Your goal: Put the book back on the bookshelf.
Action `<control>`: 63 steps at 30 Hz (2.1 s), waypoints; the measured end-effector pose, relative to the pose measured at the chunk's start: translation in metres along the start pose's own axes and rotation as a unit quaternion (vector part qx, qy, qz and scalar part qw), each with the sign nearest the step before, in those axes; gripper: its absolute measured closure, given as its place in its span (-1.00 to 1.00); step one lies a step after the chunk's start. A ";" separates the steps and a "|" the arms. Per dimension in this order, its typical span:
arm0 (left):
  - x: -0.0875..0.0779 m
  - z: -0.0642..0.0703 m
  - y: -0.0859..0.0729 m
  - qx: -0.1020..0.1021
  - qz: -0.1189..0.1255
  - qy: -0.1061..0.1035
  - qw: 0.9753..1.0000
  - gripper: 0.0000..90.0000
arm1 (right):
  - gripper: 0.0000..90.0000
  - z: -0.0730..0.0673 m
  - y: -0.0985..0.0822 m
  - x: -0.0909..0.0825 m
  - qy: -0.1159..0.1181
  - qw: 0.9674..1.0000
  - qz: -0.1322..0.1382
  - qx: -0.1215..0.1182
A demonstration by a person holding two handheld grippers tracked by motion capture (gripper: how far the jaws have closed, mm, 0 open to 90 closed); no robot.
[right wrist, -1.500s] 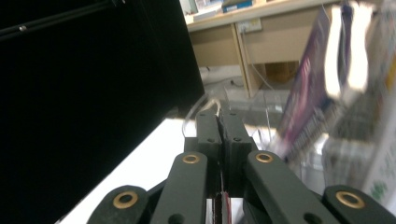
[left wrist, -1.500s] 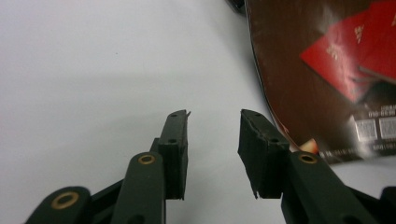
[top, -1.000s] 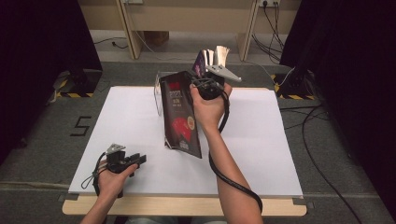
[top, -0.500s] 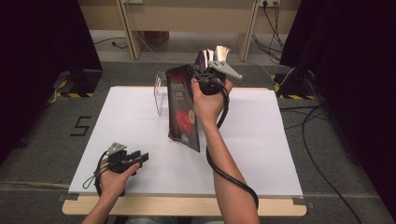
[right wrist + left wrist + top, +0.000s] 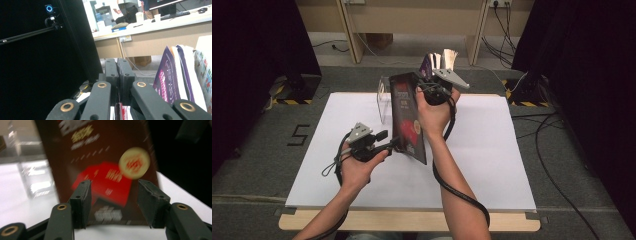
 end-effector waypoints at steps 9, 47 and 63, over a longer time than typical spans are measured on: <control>0.036 0.020 0.035 0.007 0.005 0.008 1.000 -0.01 | 0.97 0.002 -0.002 -0.004 -0.002 1.000 0.000 0.002; 0.071 0.029 0.055 0.008 -0.006 0.052 0.999 0.14 | 0.96 -0.008 -0.008 -0.010 0.007 1.000 -0.006 -0.004; 0.046 0.015 0.044 -0.024 0.009 0.056 0.998 0.90 | 0.97 -0.025 -0.014 -0.011 0.036 0.999 -0.021 -0.001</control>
Point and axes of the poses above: each handheld gripper's, and its own axes: x roughly forward along the jaws, y roughly out of its top, z roughly to its right, the point moved 9 cm from there along x, roughly forward along the jaws
